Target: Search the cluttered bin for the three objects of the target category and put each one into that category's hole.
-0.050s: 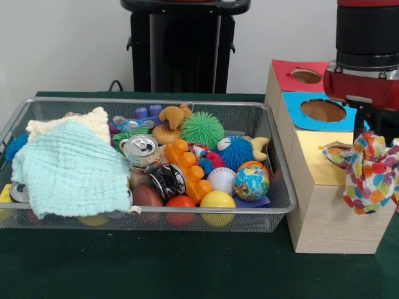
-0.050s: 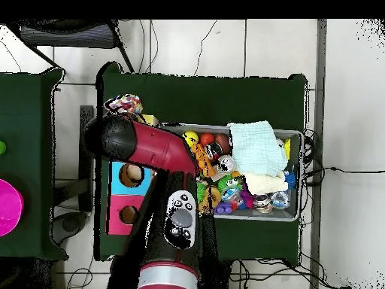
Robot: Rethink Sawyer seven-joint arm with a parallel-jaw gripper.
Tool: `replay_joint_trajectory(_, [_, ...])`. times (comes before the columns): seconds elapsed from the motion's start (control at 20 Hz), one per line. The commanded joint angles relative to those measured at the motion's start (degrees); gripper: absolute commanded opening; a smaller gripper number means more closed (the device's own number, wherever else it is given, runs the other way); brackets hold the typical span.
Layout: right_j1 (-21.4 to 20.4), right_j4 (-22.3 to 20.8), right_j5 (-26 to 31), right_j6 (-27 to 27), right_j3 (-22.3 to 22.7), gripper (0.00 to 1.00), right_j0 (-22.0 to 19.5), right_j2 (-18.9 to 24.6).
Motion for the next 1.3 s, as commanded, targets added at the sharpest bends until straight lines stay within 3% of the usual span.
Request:
replay_joint_trajectory(0.05, [2.39,-2.21,8.15,7.38,0.78,0.0,-0.71,0.31])
replay_joint_trajectory(0.25, [1.5,-2.4,9.64,7.04,2.58,0.0,-0.69,0.23])
replay_joint_trajectory(0.55, [-4.93,-3.0,15.4,9.06,10.43,0.0,1.96,-3.16])
replay_joint_trajectory(0.75, [-6.75,-2.9,14.76,9.07,13.77,0.0,3.16,-4.33])
replay_joint_trajectory(1.1, [-7.7,-1.87,12.17,9.64,15.31,0.0,4.93,-4.76])
replay_joint_trajectory(1.3, [-6.09,-1.15,10.14,8.68,14.36,0.0,3.93,-3.69])
